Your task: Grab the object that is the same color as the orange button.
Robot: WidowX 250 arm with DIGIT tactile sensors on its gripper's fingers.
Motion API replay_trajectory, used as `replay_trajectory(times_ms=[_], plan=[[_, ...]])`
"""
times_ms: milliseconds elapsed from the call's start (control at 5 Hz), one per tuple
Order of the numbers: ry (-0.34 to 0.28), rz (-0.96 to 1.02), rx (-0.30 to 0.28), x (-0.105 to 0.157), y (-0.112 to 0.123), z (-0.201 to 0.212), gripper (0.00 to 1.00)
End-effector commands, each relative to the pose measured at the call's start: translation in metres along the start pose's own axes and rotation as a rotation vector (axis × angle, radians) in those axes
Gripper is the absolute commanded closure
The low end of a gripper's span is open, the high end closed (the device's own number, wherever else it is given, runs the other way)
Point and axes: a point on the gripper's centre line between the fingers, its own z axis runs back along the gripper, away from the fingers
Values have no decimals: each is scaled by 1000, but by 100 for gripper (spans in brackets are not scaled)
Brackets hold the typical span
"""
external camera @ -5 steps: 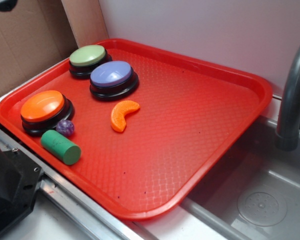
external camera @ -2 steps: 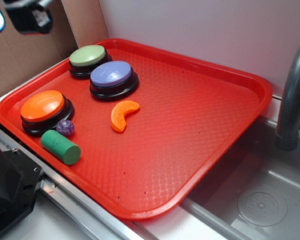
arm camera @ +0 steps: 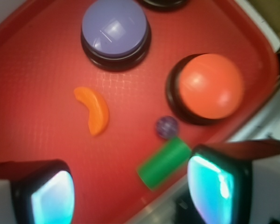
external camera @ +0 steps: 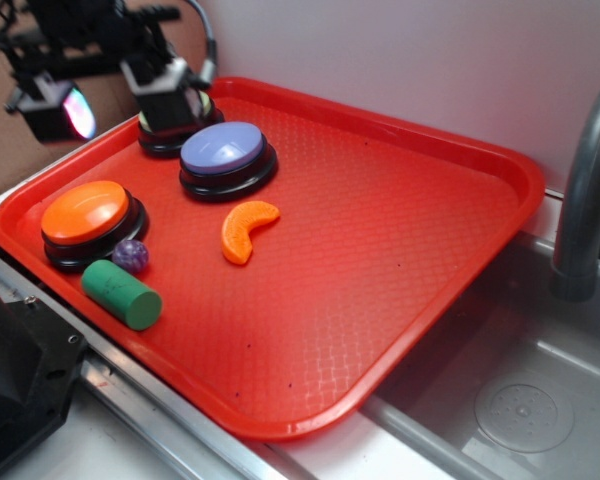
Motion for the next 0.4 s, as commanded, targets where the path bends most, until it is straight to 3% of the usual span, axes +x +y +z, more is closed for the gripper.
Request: replay_trajectory(times_ms=[0, 200], plan=[[-90, -7, -3, 18, -16, -53, 0], [-125, 4, 8, 22, -21, -75, 0]])
